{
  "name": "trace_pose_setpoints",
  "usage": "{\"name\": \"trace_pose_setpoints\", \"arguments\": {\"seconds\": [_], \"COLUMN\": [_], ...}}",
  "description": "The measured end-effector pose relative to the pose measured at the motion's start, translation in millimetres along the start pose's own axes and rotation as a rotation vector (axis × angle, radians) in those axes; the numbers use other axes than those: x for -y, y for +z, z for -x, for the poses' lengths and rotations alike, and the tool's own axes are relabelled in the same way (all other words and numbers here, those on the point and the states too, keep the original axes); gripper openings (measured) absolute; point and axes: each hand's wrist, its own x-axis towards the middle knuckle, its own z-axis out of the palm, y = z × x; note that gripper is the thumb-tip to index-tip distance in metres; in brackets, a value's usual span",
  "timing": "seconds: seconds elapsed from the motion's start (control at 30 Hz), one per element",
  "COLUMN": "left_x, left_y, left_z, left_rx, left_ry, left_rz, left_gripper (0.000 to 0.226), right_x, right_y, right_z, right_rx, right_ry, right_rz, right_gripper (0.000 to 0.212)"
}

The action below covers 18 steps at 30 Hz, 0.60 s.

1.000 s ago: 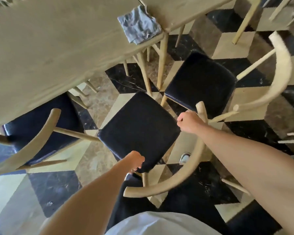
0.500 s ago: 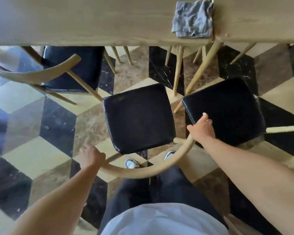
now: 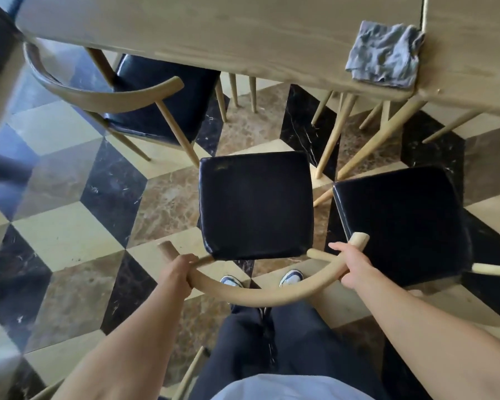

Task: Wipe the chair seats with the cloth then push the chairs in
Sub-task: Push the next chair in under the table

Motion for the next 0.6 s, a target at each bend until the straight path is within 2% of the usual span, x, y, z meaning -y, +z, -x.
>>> {"name": "trace_pose_setpoints", "arguments": {"seconds": [0.1,0.23,0.4,0.6], "left_x": [0,-8,-45,-91], "left_y": [1,-1,6,34], "left_z": [-6,-1,15,27], "left_rx": [0.063,0.142,0.193,0.171], "left_ry": [-0.007,-0.009,0.037,0.168], "left_rz": [0.022,0.006,-0.013,0.043], "left_gripper": [0.022,0.014,0.01,0.025], "right_x": [-3,4,32,62], "right_y": [0,1,12,11], "right_z": [-1,8,24,22], "right_rx": [0.031,0.03,0.05,0.069], "right_ry": [-0.023,-0.047,-0.095,-0.107], "right_rz": [-0.064,-0.028,-0.065,-0.102], "right_gripper": [0.063,0.059,0.05,0.052]}}
